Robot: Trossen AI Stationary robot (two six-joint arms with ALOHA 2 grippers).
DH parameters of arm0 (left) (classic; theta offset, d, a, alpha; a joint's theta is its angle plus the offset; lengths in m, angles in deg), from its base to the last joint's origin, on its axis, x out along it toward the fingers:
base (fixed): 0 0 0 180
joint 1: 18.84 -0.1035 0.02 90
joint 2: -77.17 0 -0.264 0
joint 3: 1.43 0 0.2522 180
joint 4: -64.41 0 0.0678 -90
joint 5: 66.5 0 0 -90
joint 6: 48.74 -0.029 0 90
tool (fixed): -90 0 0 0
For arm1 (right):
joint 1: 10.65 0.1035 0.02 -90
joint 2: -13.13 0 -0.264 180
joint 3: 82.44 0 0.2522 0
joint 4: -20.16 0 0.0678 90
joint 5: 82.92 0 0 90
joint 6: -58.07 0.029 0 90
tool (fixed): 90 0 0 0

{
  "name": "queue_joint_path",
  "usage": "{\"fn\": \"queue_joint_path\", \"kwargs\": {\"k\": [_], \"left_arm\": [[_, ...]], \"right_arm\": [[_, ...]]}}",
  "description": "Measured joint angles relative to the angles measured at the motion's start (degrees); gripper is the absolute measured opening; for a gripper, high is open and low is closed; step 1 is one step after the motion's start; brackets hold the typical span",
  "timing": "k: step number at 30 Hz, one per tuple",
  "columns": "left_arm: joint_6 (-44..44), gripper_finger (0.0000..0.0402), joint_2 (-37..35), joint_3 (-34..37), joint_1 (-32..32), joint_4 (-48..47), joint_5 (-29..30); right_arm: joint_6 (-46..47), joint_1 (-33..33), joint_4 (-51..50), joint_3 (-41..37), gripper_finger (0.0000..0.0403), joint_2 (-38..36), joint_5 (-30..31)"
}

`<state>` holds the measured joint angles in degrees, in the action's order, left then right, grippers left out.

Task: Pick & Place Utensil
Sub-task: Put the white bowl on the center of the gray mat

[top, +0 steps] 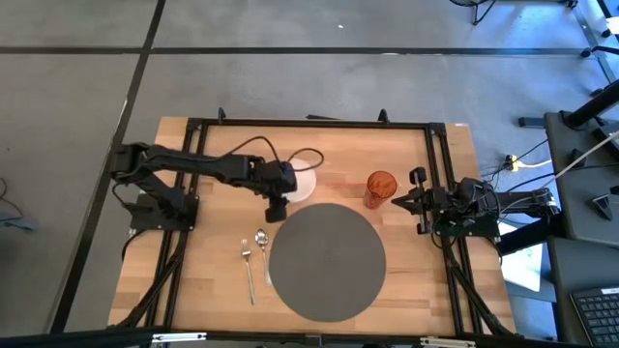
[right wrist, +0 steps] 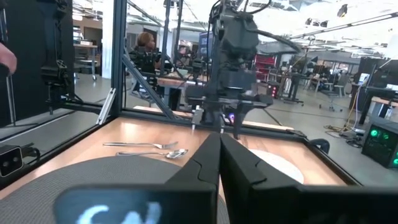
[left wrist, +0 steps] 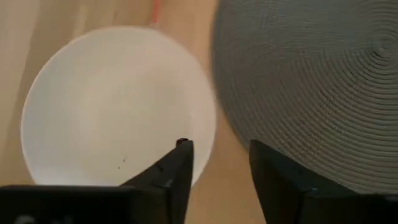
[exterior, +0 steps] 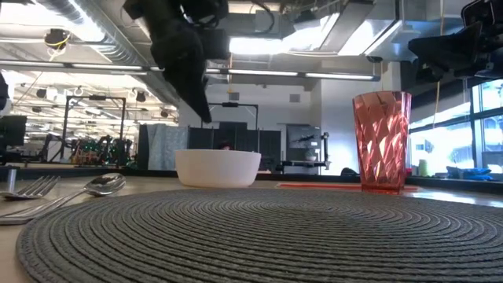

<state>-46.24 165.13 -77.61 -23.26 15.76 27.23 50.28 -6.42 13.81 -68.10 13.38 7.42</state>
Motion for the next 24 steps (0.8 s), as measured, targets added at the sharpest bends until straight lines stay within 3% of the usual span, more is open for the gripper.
{"fn": "queue_joint_path", "kwargs": {"k": [7,24], "left_arm": [[0.67,0.0192,4.43,-0.28,0.01,0.22,-0.73],[-0.09,0.0193,14.07,-0.28,-1.33,2.45,0.21]], "right_arm": [[0.04,0.00,-0.01,0.00,0.0010,0.00,0.00],[3.30,0.00,-0.01,0.02,0.0010,0.00,0.02]]}}
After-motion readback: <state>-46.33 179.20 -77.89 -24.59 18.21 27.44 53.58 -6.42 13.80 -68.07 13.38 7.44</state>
